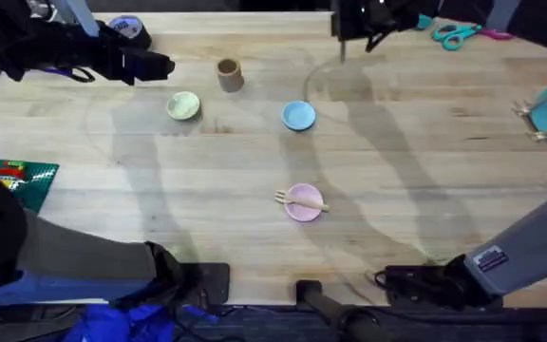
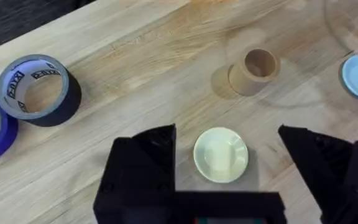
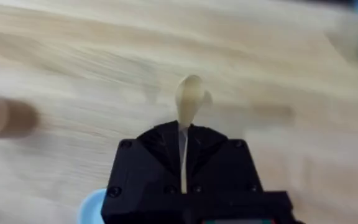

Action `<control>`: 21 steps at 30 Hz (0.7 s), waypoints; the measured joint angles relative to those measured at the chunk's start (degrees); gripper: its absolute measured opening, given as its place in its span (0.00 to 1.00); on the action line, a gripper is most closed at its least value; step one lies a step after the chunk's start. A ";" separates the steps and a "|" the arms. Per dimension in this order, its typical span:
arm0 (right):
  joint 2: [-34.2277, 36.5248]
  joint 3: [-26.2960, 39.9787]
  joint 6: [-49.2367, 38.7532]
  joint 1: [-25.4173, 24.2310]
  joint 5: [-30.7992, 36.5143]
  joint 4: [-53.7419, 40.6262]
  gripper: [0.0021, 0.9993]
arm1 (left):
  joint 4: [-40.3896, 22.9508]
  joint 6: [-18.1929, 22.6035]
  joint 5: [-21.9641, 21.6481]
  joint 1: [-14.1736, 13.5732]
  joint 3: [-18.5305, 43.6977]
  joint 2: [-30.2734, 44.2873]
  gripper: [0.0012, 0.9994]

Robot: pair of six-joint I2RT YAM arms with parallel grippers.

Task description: Pick up a utensil and set it on the pink plate, then put the other utensil in the container.

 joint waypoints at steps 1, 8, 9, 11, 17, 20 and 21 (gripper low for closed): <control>0.01 0.00 -1.46 0.00 -2.13 1.66 0.03 | 0.02 0.00 -0.01 0.00 0.00 0.00 0.99; 0.01 0.00 -10.23 0.00 -18.77 7.59 0.03 | 0.00 0.00 -0.01 0.00 0.00 0.00 0.99; 0.01 0.00 -11.38 -0.12 -21.32 8.31 0.03 | 0.00 0.00 -0.01 0.00 0.00 0.00 0.99; 0.01 0.00 -13.17 -0.28 -26.07 10.15 0.03 | 0.00 0.00 -0.01 0.00 0.00 0.00 0.99; 0.01 0.00 -15.37 -1.72 -35.64 18.00 0.03 | 0.00 0.00 -0.01 0.00 0.00 0.00 0.99; 0.01 0.00 -15.79 -2.16 -37.95 20.91 0.03 | 0.00 0.00 -0.01 0.00 0.00 0.00 0.99; -0.01 0.00 -15.96 -2.16 -38.71 21.76 0.03 | -0.02 0.00 -0.01 0.00 0.00 0.00 0.99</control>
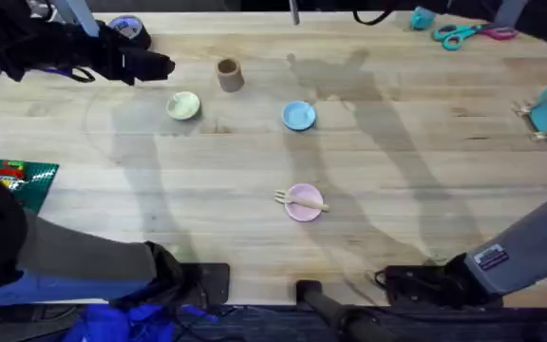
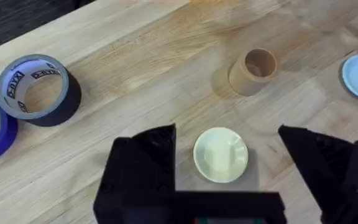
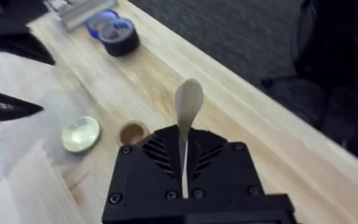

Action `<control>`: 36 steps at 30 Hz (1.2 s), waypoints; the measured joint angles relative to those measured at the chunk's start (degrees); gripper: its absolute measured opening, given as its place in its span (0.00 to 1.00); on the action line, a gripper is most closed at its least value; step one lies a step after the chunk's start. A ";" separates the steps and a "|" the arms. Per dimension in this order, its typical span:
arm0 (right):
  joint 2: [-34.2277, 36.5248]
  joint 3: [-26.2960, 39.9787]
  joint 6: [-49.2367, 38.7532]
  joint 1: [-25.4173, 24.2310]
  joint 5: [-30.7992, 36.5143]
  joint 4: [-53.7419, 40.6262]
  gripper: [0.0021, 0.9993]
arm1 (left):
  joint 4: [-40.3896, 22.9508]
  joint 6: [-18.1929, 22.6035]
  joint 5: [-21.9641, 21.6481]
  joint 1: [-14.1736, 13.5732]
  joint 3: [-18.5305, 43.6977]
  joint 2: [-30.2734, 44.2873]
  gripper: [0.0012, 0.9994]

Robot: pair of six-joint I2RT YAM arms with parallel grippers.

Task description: Pick up a utensil and set it on the pink plate, then put the other utensil in the container.

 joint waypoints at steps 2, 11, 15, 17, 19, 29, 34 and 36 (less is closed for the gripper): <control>0.02 0.00 -0.50 0.02 -2.12 2.09 0.03 | -0.08 0.00 0.00 0.00 0.00 0.00 0.99; 0.34 0.00 -1.41 0.02 -10.31 11.62 0.03 | -0.20 0.01 0.07 0.00 0.00 0.00 0.99; 1.98 0.00 -1.43 0.23 -12.20 13.22 0.03 | -0.17 0.00 0.07 0.00 0.00 0.00 0.99; 3.23 0.00 -1.40 0.51 -12.84 13.97 0.03 | -0.20 0.00 0.11 0.00 0.00 0.00 0.99; 4.64 -0.02 -1.41 0.95 -13.21 15.23 0.03 | -0.20 0.00 0.36 0.00 0.00 0.00 0.99; 10.56 -0.66 -1.41 2.60 -17.84 29.95 0.03 | -0.20 3.29 4.59 0.00 0.00 0.00 0.99; 13.37 -0.66 0.18 2.60 -19.97 38.77 0.03 | -0.24 4.19 5.46 0.00 0.00 0.00 0.99; 15.01 -0.66 2.01 2.54 -20.44 42.53 0.03 | -0.25 4.38 5.56 0.00 0.00 0.00 0.99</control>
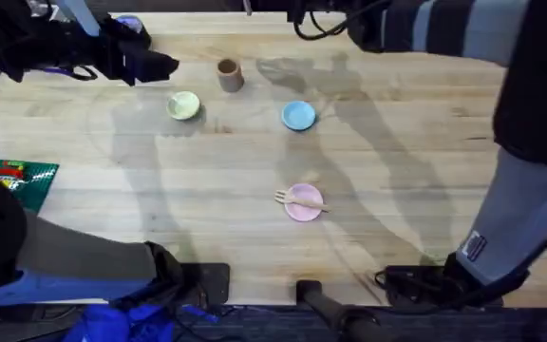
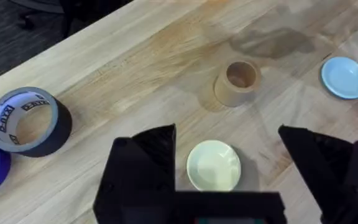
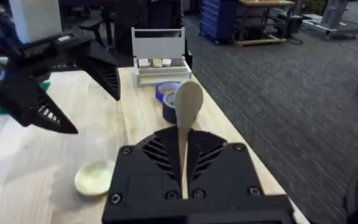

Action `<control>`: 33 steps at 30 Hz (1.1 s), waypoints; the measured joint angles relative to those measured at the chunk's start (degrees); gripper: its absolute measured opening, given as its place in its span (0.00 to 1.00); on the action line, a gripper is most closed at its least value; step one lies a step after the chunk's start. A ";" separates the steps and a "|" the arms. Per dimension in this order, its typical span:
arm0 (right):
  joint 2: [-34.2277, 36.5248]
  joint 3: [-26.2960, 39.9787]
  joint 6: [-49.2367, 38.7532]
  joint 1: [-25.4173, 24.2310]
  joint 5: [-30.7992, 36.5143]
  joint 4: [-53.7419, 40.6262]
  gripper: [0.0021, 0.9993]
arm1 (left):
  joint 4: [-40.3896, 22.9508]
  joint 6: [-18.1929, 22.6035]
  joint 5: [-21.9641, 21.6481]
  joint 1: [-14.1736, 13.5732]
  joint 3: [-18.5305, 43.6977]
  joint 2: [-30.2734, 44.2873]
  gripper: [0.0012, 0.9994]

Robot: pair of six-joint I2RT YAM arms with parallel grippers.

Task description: Pick up a utensil and set it on the pink plate, then put the other utensil in the container.

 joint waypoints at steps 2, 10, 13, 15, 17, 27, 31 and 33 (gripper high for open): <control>1.73 0.00 1.98 0.00 -0.22 3.80 0.03 | 0.01 0.14 0.10 0.00 0.00 0.00 0.99; 9.26 -0.01 11.78 0.00 -0.40 23.37 0.03 | 0.06 0.16 0.12 0.00 0.00 0.00 0.99; 12.14 -0.02 16.26 0.00 0.47 29.85 0.03 | 0.07 0.16 0.12 0.00 0.00 0.00 0.99; 13.84 -0.02 18.77 0.02 1.36 32.69 0.03 | 0.06 0.16 0.12 0.00 0.00 0.00 0.99; 15.26 -0.02 20.70 0.07 1.90 33.60 0.03 | 0.06 0.16 0.12 0.00 0.00 0.00 0.99; 16.22 -0.11 22.24 2.95 3.26 29.84 0.03 | 0.06 0.16 0.12 0.00 0.00 0.00 0.99; 16.22 -0.11 21.89 4.11 3.30 29.02 0.03 | 0.06 0.16 0.12 0.00 0.00 0.00 0.99; 16.22 -0.11 21.87 4.17 3.30 28.98 0.03 | 0.06 0.16 0.12 0.00 0.00 0.00 0.99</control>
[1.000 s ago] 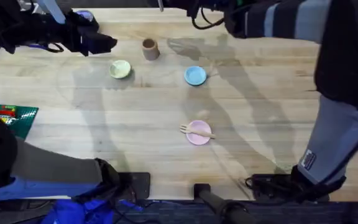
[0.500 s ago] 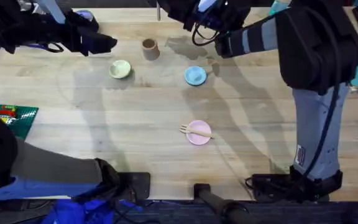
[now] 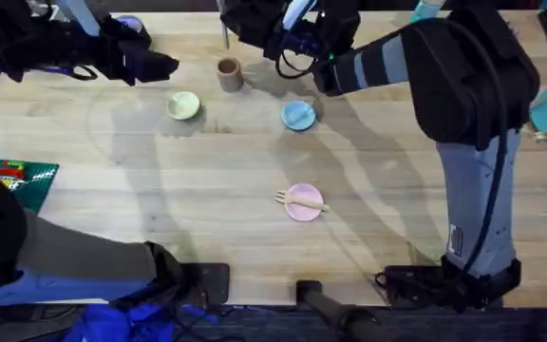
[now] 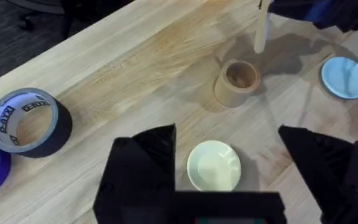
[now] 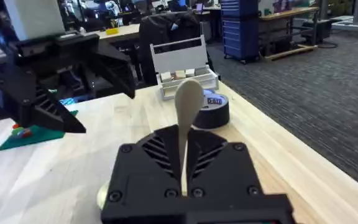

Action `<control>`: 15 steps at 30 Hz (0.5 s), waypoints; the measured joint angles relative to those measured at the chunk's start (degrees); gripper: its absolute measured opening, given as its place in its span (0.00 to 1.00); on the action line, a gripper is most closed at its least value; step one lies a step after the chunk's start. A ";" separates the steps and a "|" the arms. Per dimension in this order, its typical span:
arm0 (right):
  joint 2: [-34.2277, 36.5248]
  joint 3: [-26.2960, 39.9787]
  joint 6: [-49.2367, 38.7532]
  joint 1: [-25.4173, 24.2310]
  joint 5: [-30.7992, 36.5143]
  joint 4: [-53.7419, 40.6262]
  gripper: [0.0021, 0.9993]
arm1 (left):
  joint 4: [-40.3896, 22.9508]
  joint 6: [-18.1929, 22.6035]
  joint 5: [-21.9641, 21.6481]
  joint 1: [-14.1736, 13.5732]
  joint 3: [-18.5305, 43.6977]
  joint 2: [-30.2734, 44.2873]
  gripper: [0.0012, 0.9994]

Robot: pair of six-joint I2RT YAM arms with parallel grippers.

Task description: Pick up a utensil and set it on the pink plate, then put the other utensil in the container.

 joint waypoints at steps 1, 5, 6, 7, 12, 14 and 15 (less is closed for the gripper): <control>0.00 0.00 -0.04 0.00 0.02 -0.03 0.03 | 0.00 0.00 0.00 0.00 0.00 0.00 0.99; 0.00 0.00 -0.67 -0.07 0.18 -1.27 0.03 | -0.01 0.00 0.01 0.00 0.00 0.00 0.99; 0.02 0.00 -1.06 -0.10 0.26 -2.39 0.03 | -0.02 0.00 0.00 0.00 0.00 0.00 0.99; 0.00 0.00 -1.31 -0.11 0.33 -3.35 0.03 | -0.02 0.00 0.02 0.00 0.00 0.00 0.99; 0.00 0.00 -2.91 -0.11 0.42 -5.87 0.03 | -0.01 0.00 0.00 0.00 0.00 0.00 0.99; 0.02 0.00 -3.34 -0.11 0.20 -5.89 0.03 | 0.00 0.00 0.00 0.00 0.00 0.00 0.99; 0.01 0.00 -3.53 -0.11 0.10 -5.97 0.03 | 0.00 0.00 0.01 0.00 0.00 0.00 0.99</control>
